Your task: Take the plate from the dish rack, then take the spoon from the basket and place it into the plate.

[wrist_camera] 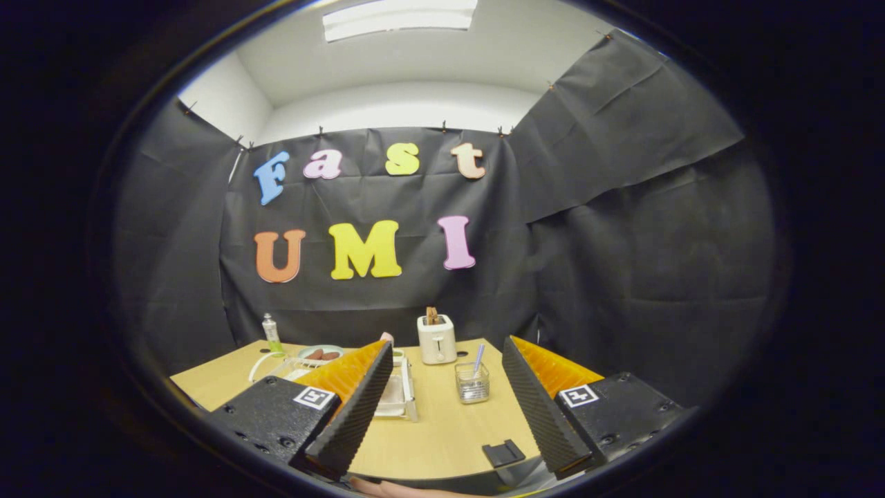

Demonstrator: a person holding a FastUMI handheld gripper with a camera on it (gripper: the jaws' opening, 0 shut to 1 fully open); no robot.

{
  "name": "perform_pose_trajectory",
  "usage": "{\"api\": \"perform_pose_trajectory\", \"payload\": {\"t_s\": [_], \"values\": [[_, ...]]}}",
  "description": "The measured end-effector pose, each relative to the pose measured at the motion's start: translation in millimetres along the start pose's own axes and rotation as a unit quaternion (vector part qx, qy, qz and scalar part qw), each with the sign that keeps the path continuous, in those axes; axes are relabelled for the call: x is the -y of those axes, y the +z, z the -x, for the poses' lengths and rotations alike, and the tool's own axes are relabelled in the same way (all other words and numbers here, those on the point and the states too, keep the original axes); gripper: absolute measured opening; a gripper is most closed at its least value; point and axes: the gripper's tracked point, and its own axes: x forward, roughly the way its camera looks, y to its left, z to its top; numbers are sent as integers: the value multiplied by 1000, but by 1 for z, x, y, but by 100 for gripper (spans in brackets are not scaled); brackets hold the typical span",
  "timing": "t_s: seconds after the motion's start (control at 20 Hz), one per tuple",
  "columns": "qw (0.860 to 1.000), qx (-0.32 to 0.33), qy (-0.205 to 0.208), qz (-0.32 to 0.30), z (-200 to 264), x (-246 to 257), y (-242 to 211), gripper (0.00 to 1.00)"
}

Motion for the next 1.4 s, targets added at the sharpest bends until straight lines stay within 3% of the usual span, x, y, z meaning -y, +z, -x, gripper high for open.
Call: {"api": "perform_pose_trajectory", "payload": {"t_s": [0.4, 0.9, 1.2, 1.4], "values": [[1000, -20, 8, 3, -29, -14, -7, 100], [986, -147, 40, 69, -167, -76, -24, 100], [956, -262, 54, 118, -254, -129, -43, 100], [923, -330, 27, 198, -301, -135, -65, 100]]}}
